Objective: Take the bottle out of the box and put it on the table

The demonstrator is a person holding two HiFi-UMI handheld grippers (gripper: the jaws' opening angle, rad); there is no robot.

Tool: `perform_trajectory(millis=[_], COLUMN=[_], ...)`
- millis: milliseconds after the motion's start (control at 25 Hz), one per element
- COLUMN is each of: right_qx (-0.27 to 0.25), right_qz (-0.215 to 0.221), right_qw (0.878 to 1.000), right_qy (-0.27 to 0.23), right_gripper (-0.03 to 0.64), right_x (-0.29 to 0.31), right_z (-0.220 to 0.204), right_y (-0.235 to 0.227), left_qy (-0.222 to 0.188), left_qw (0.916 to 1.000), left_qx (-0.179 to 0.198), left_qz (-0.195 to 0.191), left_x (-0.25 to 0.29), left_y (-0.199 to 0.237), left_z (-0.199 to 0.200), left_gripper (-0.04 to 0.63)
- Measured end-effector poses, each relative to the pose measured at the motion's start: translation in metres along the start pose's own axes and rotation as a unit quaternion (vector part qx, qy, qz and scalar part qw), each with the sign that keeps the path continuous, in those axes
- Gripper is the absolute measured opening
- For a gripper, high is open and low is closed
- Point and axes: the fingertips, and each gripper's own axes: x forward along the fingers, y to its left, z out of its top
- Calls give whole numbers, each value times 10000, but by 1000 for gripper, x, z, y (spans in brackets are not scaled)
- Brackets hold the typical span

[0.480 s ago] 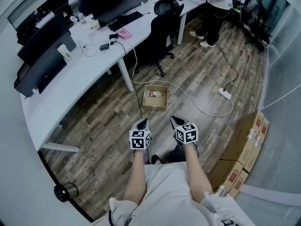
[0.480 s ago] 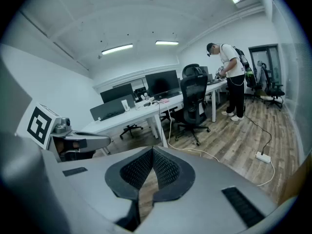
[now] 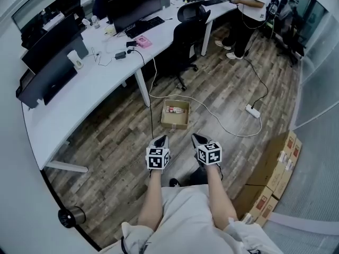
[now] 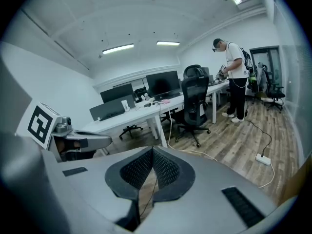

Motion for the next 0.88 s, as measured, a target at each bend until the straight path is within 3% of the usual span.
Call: perform_trajectory(millis=[400,880], right_qx=[137,246], right_qz=[46,266], right_qw=[9998,9993], right_qy=[-139,-36], right_gripper=[41,41], right_x=[23,111], right_z=[20,60], right_y=[-6,-25], left_qy=[21,31], left_qw=[9996,9987], left_qx=[-206,-262], left_qz=[178,432], left_x=[6,47], left_y=[35,112], left_z=[2,40], left_gripper=[15,15])
